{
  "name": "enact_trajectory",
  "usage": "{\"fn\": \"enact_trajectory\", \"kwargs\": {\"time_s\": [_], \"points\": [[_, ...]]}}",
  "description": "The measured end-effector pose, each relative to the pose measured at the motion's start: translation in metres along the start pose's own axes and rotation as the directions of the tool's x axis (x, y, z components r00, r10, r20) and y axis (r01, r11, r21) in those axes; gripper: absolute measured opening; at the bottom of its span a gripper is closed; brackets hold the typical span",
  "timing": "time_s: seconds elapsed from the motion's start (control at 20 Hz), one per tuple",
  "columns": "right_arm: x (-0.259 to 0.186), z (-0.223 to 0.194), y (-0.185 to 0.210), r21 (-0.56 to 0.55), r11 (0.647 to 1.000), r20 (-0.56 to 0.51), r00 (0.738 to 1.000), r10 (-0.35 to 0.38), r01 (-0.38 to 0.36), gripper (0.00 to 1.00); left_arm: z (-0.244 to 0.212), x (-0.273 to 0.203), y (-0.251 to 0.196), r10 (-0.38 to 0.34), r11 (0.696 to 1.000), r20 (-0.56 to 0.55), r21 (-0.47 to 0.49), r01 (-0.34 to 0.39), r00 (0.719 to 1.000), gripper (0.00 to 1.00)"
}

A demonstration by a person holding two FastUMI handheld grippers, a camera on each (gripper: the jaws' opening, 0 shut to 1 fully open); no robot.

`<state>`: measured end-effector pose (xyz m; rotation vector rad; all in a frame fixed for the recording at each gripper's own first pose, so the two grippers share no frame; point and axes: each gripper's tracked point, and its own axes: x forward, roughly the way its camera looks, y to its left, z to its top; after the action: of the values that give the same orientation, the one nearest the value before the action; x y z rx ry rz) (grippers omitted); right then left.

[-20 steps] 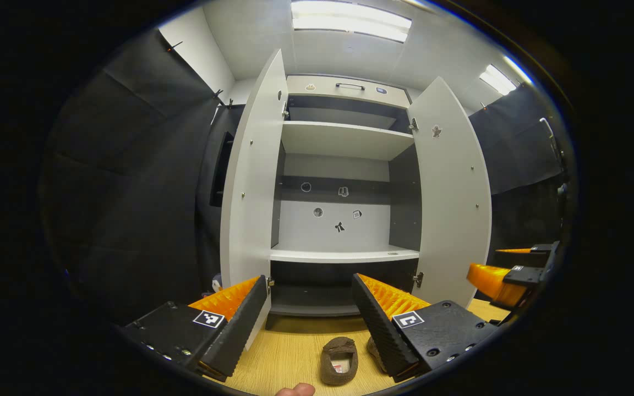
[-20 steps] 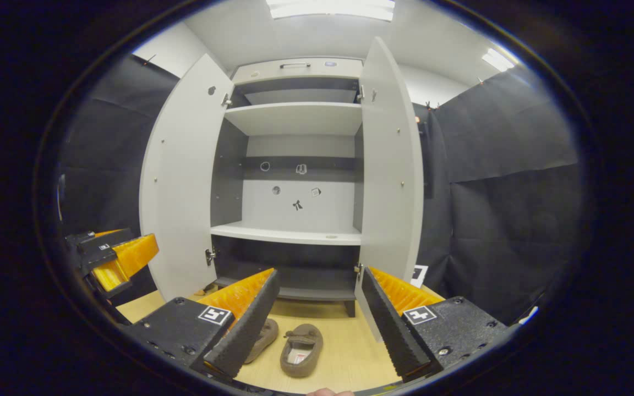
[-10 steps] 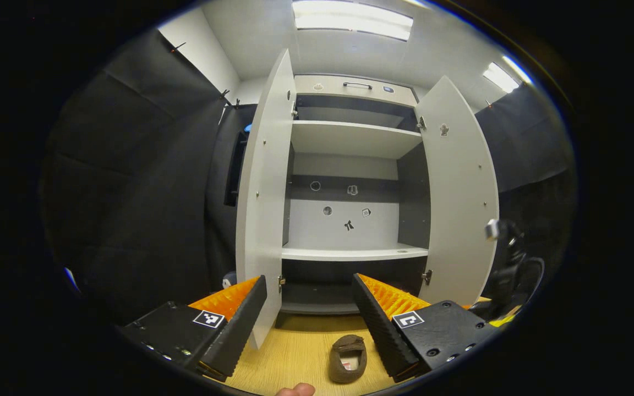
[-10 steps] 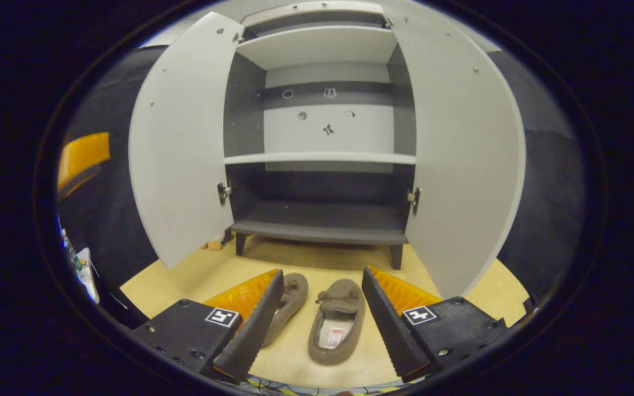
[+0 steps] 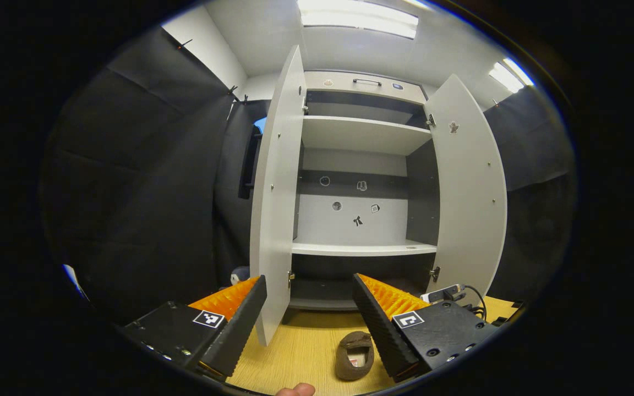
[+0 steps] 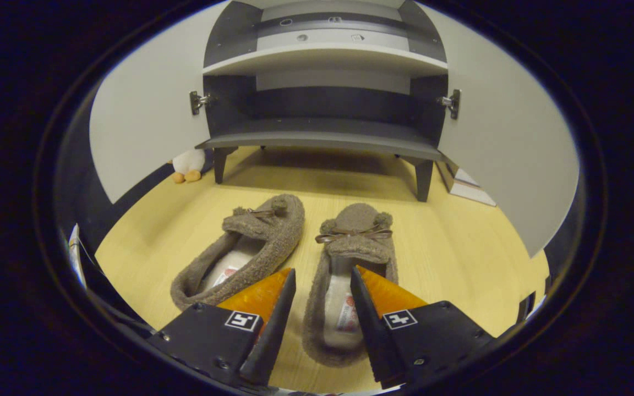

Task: Grab one shoe with the right hand and put it into the shoe cabinet, grab the other shoe with the left hand and put it into the shoe cabinet; then close the right door with the right hand and the left door with the left hand.

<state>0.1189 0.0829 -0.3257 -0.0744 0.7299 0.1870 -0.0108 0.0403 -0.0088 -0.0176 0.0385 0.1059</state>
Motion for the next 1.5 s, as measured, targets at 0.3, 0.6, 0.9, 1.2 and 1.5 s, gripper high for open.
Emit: {"fn": "enact_trajectory", "kwargs": {"time_s": [0.3,0.6,0.9,1.2,1.5], "points": [[0.034,-0.002,0.001,-0.033,0.999,0.023,1.0,-0.019,0.02,0.56,-0.001,0.002,0.004,0.002,1.0,-0.002,-0.01,-0.002,1.0,0.95],[0.036,0.004,-0.013,0.081,0.997,0.055,0.998,-0.013,0.009,0.1,-0.004,0.002,0.003,0.004,1.0,-0.005,0.004,-0.004,1.0,0.95],[0.003,0.038,-0.02,-0.005,1.0,0.18,0.984,0.004,-0.003,0.07,-0.011,0.004,-0.004,-0.022,1.0,-0.019,-0.011,0.022,1.0,0.95],[-0.083,0.129,-0.019,-0.076,0.997,0.382,0.924,0.032,-0.003,0.06,-0.016,0.004,-0.02,-0.057,0.998,-0.024,0.001,0.057,0.998,0.95],[-0.152,0.266,0.004,-0.129,0.991,0.527,0.844,0.101,-0.038,0.06,-0.02,0.006,-0.028,-0.075,0.997,-0.029,0.012,0.075,0.997,0.95]]}}
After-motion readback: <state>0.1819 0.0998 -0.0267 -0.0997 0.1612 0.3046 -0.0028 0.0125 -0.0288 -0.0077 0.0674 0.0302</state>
